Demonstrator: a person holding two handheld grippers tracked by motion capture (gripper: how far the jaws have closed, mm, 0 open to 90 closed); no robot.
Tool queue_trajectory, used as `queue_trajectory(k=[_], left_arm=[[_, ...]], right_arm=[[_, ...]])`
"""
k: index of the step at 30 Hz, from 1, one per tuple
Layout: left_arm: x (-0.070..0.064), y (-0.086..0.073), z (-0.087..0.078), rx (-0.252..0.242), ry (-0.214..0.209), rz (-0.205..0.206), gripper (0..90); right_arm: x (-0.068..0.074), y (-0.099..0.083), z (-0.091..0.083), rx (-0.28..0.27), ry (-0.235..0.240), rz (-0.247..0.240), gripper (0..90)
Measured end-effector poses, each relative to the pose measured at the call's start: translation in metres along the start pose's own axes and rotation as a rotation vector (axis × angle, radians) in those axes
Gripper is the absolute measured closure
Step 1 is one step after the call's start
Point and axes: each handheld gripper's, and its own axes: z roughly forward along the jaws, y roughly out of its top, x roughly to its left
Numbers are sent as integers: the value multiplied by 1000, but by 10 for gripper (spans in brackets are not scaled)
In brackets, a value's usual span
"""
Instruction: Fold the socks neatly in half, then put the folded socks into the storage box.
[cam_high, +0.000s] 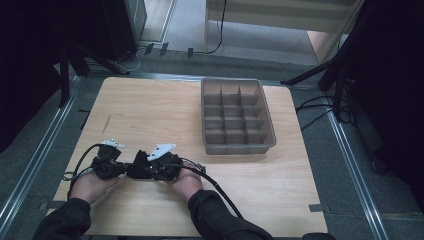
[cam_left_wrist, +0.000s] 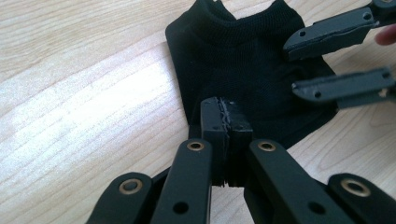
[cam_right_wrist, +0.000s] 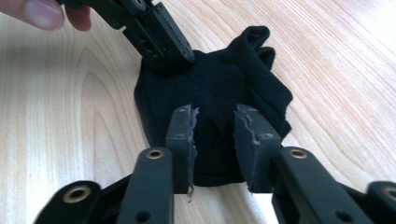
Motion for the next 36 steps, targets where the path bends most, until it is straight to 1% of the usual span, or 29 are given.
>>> queue_trajectory(k=[1,4,5,6,8,11,13,15,16,17,19,22,23,24,25,26,29,31,33,36], left_arm=[[0,-1,1,-13,2,16,885],[3,-1,0,-19,-27,6,873],[4,-2,-1,-20,-38,2,856],[5,-2,-2,-22,-50,0,831],[5,-2,-3,-25,-72,-8,751],[6,-1,-6,-31,-74,-19,704],[7,-1,-8,-30,-86,-23,675],[7,-2,-13,-46,-90,-34,646],[7,-2,-16,-56,-89,-37,642],[7,-2,-19,-70,-90,-44,634],[7,-2,-24,-92,-79,-50,611],[9,-3,-30,-107,-65,-53,580],[9,-3,-31,-113,-64,-59,569],[10,-3,-32,-115,-63,-59,564],[10,-4,-33,-117,-61,-60,560],[11,-4,-34,-118,-58,-62,552],[12,-6,-35,-117,-45,-48,521],[15,-7,-36,-119,-46,-59,511],[17,-7,-39,-124,-41,-59,502],[21,-8,-41,-131,-35,-82,480]], right_arm=[[1,0,0,-2,1,3,663],[1,1,-2,-4,1,7,616],[2,2,-2,-5,9,21,595],[2,3,-3,-10,13,20,582],[1,4,-7,-24,16,18,562],[1,6,-11,-29,33,15,538],[0,7,-13,-32,44,12,519],[-1,8,-17,-38,47,12,499],[-2,8,-19,-37,55,13,493],[-2,9,-20,-38,53,13,492],[-4,10,-23,-43,51,7,485],[-5,12,-26,-43,54,5,484],[-5,12,-27,-46,56,-3,484],[-5,13,-28,-42,54,-4,484],[-6,13,-28,-41,50,-17,484],[-6,14,-29,-41,55,-16,484],[-7,16,-30,-41,55,-26,477],[-7,19,-31,-40,59,-34,467],[-8,22,-31,-38,64,-50,451],[-11,27,-31,-44,82,-51,432]])
